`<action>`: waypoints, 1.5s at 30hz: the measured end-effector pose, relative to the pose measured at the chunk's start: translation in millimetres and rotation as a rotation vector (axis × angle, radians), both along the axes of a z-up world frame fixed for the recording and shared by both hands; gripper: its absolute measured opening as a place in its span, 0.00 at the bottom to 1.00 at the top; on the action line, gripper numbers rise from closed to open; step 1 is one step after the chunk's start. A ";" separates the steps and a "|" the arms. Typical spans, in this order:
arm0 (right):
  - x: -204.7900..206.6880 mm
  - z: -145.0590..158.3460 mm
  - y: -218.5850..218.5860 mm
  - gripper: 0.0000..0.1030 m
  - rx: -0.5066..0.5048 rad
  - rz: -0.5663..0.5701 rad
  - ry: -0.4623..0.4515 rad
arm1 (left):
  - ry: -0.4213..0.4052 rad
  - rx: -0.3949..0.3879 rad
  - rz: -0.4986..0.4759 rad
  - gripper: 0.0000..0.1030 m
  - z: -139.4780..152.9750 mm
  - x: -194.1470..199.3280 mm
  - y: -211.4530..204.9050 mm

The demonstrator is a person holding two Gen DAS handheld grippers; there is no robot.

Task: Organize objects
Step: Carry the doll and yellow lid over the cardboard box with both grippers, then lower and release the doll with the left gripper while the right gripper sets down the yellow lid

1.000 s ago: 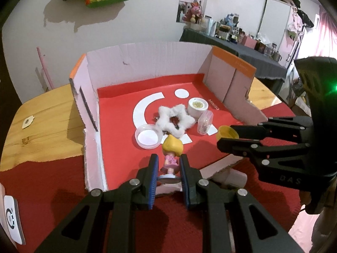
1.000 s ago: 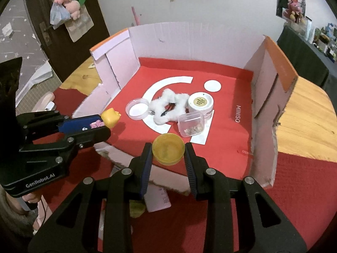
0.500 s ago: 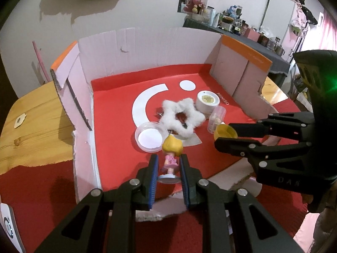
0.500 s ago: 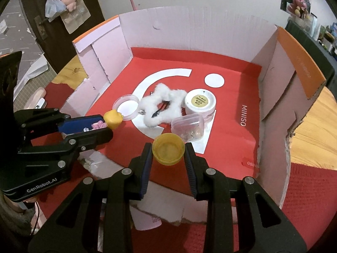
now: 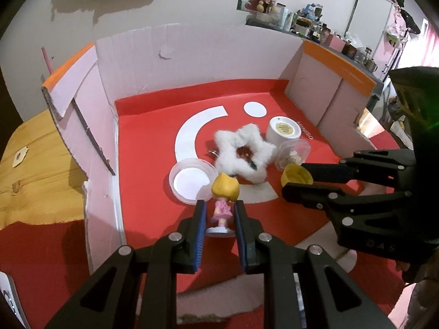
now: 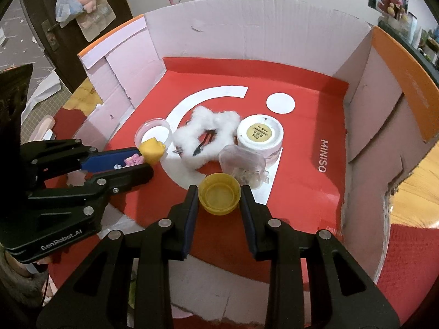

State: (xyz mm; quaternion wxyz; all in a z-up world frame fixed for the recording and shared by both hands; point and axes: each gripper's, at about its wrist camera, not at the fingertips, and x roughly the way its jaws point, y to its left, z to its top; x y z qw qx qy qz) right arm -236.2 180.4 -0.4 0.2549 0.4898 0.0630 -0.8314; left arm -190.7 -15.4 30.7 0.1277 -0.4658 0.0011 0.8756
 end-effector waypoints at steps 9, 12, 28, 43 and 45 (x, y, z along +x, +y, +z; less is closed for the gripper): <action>-12.1 -0.6 5.0 0.28 0.002 -0.032 0.012 | -0.003 0.002 0.024 0.20 -2.7 -12.0 -3.3; -11.7 -0.5 4.9 0.28 0.028 -0.039 0.030 | -0.001 0.001 0.033 0.20 -2.9 -14.8 -4.6; -10.2 0.1 13.0 0.28 0.042 -0.058 0.040 | 0.010 -0.039 0.053 0.20 -3.8 -15.3 -4.4; -8.0 0.1 6.2 0.28 0.050 -0.050 0.047 | 0.003 -0.020 0.062 0.21 -4.2 -17.3 -6.9; -8.0 -0.1 6.2 0.28 0.047 -0.053 0.045 | 0.003 -0.022 0.062 0.21 -4.5 -17.3 -6.3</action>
